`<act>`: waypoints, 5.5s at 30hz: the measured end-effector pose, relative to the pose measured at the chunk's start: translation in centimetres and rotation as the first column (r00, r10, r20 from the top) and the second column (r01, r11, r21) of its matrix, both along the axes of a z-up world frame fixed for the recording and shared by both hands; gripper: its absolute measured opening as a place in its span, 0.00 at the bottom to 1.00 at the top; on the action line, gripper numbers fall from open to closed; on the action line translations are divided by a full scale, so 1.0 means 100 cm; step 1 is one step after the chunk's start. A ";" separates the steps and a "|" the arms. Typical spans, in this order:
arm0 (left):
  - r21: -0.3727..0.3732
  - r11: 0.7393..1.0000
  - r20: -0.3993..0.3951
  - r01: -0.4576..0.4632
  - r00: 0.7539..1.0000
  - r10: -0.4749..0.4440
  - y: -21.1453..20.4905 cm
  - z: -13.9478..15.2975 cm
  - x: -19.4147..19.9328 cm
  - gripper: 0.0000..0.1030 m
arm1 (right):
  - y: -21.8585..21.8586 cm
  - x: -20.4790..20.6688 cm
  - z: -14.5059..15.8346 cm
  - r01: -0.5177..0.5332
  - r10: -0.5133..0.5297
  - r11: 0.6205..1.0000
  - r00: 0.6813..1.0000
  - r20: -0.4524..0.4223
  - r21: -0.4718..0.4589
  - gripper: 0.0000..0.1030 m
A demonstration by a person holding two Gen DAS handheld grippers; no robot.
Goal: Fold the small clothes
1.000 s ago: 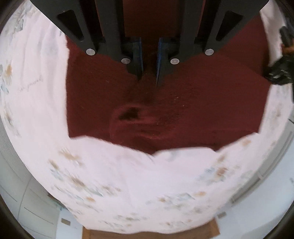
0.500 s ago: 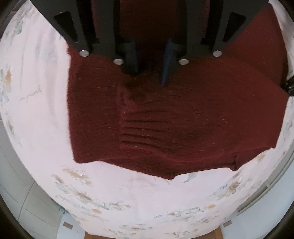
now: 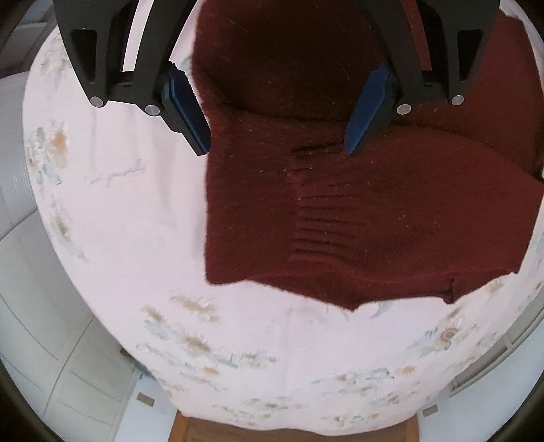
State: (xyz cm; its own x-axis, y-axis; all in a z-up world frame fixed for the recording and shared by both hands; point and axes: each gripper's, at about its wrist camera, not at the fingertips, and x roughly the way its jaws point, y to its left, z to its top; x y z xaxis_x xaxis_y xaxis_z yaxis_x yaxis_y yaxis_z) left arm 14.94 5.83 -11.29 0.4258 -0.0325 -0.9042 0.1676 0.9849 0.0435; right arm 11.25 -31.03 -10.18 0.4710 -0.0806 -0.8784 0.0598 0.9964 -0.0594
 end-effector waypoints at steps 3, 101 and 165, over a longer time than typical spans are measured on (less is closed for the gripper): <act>-0.009 1.000 0.039 0.015 0.999 -0.015 -0.010 0.018 -0.003 0.99 | 0.003 -0.006 0.018 -0.010 0.010 1.000 0.999 0.034 -0.001 0.91; -0.092 0.995 -0.192 0.041 0.980 -0.059 -0.006 -0.047 -0.194 0.73 | -0.019 -0.208 -0.073 0.158 -0.098 0.940 0.974 -0.204 0.303 0.31; -0.028 0.999 0.023 -0.028 0.999 0.029 -0.031 0.013 0.071 0.50 | -0.032 0.066 0.004 0.211 -0.221 0.938 0.975 0.008 0.274 0.43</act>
State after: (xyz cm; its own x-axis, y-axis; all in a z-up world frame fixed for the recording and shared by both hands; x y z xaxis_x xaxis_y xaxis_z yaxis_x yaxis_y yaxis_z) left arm 22.07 2.71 -9.96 0.4480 -0.0451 -0.8929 0.1386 0.9902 0.0196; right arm 17.86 -34.27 -9.75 0.5027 0.0536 -0.8628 0.2724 0.9374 0.2169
